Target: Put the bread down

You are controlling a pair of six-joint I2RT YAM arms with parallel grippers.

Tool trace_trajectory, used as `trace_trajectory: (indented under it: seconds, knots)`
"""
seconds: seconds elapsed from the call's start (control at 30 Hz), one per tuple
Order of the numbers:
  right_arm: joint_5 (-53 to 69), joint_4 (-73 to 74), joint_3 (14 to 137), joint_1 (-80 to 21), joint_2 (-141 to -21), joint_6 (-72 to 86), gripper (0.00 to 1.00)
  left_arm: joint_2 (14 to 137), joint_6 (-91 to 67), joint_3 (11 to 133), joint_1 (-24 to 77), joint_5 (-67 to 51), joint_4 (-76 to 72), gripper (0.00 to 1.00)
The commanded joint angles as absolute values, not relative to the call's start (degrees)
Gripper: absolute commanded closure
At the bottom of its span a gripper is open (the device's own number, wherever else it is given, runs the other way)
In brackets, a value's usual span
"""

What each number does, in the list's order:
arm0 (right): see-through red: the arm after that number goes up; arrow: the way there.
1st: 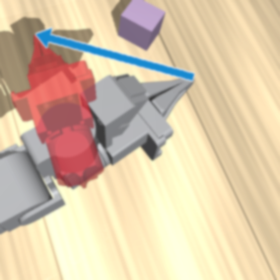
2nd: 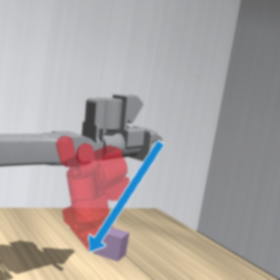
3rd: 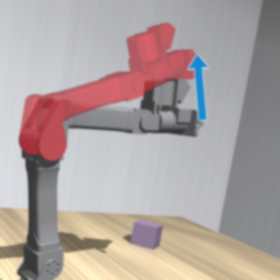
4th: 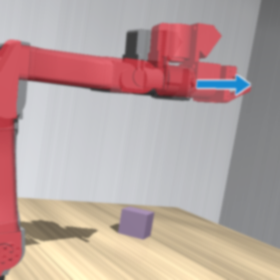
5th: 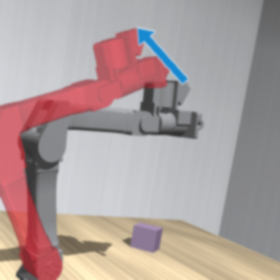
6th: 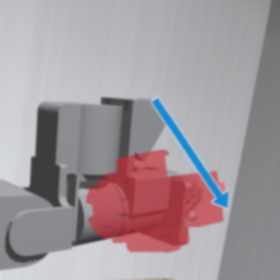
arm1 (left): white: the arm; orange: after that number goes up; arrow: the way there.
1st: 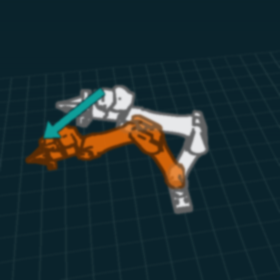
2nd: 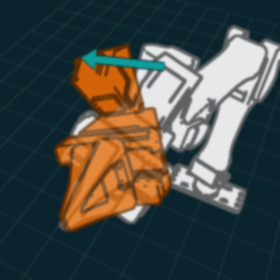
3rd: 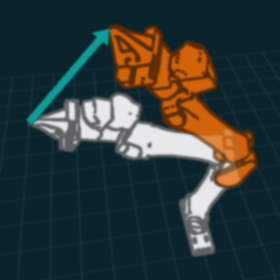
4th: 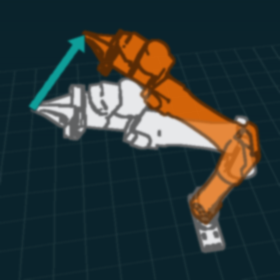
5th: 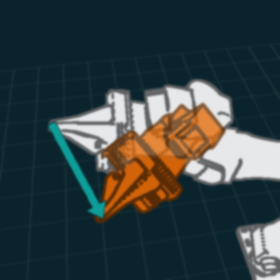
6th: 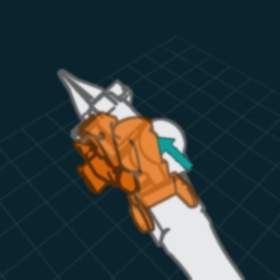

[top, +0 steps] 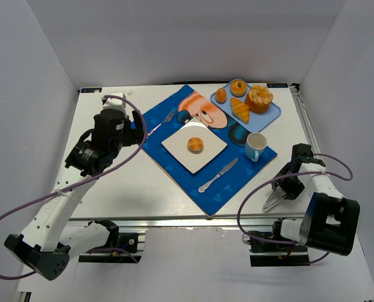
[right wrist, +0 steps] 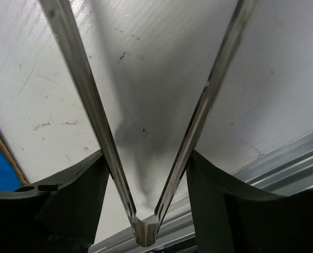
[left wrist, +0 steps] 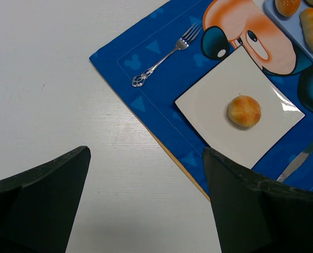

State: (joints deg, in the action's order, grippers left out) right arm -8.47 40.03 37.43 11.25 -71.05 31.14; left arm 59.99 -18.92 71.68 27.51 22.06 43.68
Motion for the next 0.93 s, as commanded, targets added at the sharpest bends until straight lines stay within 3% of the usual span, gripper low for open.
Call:
trace_trajectory:
  seconds: [0.0,0.2,0.33,0.5,0.7,0.9]
  knots:
    - [-7.12,35.86,37.00,11.51,-71.19,30.50,0.35,59.41,-18.72,71.81,27.69,22.68,43.15,0.02]
    - [-5.89,38.66,41.30,11.51,-68.83,30.24,0.11,59.85,-18.72,72.16,27.77,22.76,43.33,0.02]
    - [-7.90,48.93,50.07,11.51,-64.34,30.85,0.11,60.38,-18.90,72.51,27.69,22.59,43.42,0.02]
    - [-10.90,62.81,69.58,11.51,-58.73,33.48,0.11,61.08,-19.07,73.21,27.77,22.24,43.33,0.02]
    - [-0.90,64.34,92.68,11.51,-59.24,31.64,0.11,61.70,-20.39,73.04,27.95,21.80,42.54,0.02]
    - [18.97,49.09,87.12,11.25,-56.34,37.08,0.11,63.11,-21.71,73.21,28.30,20.65,42.36,0.02]
